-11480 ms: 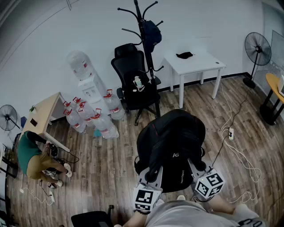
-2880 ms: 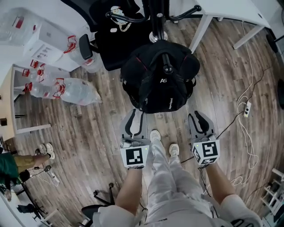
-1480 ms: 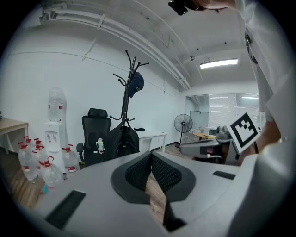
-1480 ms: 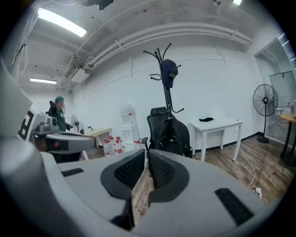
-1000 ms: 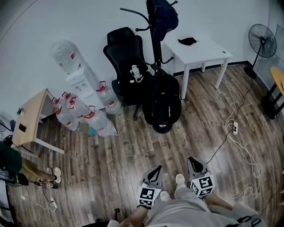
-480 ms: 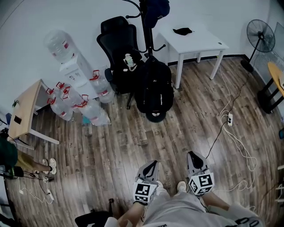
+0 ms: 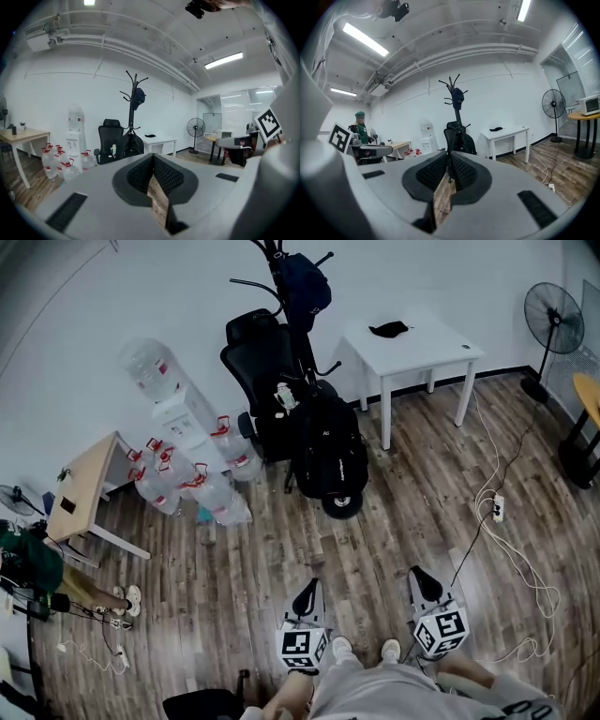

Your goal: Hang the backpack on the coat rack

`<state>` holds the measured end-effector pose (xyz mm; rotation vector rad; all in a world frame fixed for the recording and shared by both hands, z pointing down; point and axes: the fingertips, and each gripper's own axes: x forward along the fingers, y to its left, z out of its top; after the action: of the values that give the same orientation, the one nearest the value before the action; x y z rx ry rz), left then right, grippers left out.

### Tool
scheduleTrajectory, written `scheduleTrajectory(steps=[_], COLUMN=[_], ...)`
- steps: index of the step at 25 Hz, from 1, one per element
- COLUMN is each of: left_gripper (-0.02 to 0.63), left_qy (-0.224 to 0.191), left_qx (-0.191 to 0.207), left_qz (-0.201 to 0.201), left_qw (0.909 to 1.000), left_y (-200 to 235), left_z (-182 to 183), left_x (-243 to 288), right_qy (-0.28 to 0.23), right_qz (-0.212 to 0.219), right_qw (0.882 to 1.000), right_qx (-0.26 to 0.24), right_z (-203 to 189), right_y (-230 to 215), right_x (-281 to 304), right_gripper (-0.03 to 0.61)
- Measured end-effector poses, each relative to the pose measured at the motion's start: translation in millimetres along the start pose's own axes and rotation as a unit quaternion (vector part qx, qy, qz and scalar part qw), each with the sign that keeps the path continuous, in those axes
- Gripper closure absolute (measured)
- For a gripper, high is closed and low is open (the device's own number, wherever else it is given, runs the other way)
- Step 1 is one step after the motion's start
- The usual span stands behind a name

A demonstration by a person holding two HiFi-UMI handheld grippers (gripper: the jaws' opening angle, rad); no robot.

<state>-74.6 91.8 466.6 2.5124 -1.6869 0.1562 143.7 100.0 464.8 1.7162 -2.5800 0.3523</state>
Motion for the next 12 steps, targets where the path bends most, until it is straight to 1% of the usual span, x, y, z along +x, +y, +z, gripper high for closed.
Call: scheduleTrajectory(steps=[5, 9, 12], left_gripper=[0.604, 0.604, 0.604], left_qy=[-0.011, -0.014, -0.015], left_qx=[0.012, 0.002, 0.004], left_qz=[0.022, 0.028, 0.024], left_qw=[0.9996, 0.9995, 0.9996], left_y=[-21.6, -34.5, -38.1], left_z=[14.0, 8.4, 10.4], left_x=[-18.7, -34.3, -39.6], right_qy=[-0.003, 0.000, 0.005], right_qz=[0.009, 0.018, 0.019], right_qw=[1.000, 1.000, 1.000], right_qx=[0.010, 0.002, 0.005], right_z=[3.0, -0.5, 2.1], right_y=[-24.3, -28.4, -24.1], right_x=[-21.4, -37.3, -45.5], right_gripper=[0.541, 0.545, 0.546])
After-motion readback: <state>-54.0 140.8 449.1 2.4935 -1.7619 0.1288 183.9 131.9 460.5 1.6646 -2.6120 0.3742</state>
